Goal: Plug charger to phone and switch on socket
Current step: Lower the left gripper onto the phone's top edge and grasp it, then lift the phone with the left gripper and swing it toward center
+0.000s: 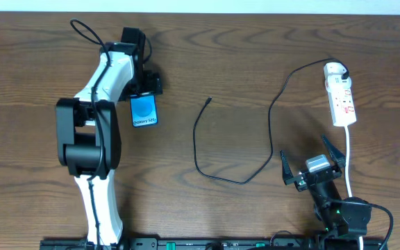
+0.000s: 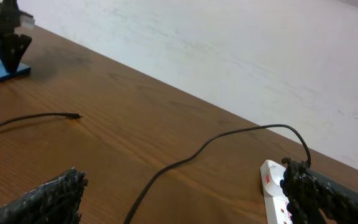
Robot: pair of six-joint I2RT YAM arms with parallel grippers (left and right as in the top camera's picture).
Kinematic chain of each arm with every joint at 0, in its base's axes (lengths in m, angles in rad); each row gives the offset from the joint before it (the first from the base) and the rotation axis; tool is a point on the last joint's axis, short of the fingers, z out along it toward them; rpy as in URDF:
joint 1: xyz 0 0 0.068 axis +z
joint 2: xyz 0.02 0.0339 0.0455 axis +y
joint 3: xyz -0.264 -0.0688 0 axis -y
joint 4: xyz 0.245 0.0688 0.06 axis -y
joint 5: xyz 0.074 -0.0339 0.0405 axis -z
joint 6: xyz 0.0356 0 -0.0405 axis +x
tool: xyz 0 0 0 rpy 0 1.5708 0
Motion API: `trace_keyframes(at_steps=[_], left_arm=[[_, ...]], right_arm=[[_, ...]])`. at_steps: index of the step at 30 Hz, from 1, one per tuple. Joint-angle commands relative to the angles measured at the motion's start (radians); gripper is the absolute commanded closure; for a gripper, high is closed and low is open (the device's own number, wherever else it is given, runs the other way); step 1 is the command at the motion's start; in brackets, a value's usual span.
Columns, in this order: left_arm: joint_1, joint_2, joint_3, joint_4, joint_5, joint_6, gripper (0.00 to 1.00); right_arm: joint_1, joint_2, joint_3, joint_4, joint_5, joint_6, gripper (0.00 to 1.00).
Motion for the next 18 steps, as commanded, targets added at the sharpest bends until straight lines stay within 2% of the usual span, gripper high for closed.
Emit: trace_keyframes(at_steps=[1,18], left_arm=[[0.003,0.042,-0.005,0.002,-0.016,-0.012,0.04],[-0.038,0.046,-0.051,0.015,-0.005,-0.05,0.05]], right_arm=[[0.008,-0.006,-0.001,-0.006,0.011,-0.011,0.01],[0.008,-0.006,-0.001,-0.006,0.011,-0.011,0.01]])
